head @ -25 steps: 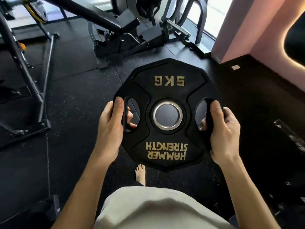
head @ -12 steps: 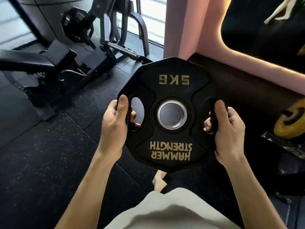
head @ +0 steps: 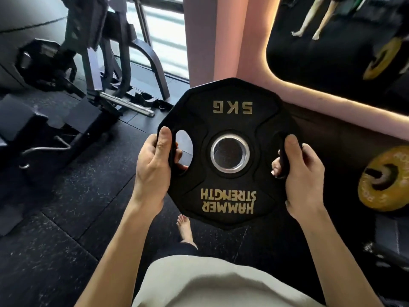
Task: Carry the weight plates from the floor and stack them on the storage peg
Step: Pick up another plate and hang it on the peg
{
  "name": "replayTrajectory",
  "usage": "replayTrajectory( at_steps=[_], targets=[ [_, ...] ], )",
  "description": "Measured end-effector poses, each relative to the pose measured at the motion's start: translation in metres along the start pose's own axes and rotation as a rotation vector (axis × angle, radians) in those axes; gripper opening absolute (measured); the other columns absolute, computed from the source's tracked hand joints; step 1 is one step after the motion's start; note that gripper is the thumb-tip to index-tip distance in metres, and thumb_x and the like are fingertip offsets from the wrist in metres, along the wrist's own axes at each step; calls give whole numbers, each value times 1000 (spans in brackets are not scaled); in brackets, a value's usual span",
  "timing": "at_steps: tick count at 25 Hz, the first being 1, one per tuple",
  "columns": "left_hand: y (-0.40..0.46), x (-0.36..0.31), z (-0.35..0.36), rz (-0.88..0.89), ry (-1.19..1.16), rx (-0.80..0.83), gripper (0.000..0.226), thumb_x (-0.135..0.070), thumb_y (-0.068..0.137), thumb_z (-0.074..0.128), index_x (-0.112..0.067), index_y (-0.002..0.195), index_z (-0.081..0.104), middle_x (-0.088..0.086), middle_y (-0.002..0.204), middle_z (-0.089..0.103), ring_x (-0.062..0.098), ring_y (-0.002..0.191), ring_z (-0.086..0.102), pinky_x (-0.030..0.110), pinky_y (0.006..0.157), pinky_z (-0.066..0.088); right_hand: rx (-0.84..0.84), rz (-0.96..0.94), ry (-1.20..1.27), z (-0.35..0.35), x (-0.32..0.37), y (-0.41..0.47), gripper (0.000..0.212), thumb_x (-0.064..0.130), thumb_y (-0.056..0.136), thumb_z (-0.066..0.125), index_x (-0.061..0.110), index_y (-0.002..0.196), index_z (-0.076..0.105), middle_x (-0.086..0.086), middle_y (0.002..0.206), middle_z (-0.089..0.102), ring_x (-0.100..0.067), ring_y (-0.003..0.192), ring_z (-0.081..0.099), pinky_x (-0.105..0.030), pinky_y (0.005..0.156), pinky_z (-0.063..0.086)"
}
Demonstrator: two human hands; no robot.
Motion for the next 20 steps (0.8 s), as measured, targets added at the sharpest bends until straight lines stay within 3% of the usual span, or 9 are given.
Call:
replayTrajectory(
  at_steps=[11, 15, 20],
  targets=[
    [343, -10, 97, -31, 17, 227, 34, -43, 100, 44, -15, 81, 52, -3, 66, 50, 8, 56, 49, 23, 52, 45, -252, 0, 42, 106, 5, 270, 33, 43, 95, 57, 18, 73, 59, 0, 60, 55, -13, 56, 52, -31, 59, 45],
    [437, -5, 160, -43, 52, 326, 40, -48, 98, 47, -13, 80, 51, 3, 66, 49, 14, 58, 49, 29, 56, 43, -340, -4, 57, 107, 9, 358, 37, 58, 83, 65, 26, 67, 64, -2, 67, 58, -16, 60, 54, -32, 60, 45],
    [533, 13, 252, -51, -8, 392, 47, -51, 94, 51, -4, 95, 56, 6, 72, 51, 19, 65, 50, 32, 63, 45, -403, -14, 108, 85, 8, 473, 35, 43, 93, 61, 26, 63, 65, 3, 63, 59, -12, 56, 54, -30, 58, 45]
  ],
)
Point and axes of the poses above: each hand's wrist, its own y-axis towards the middle knuckle, its own z-axis out of the palm, x = y × z, the point moved 10 cm from there along y, towards the middle knuckle
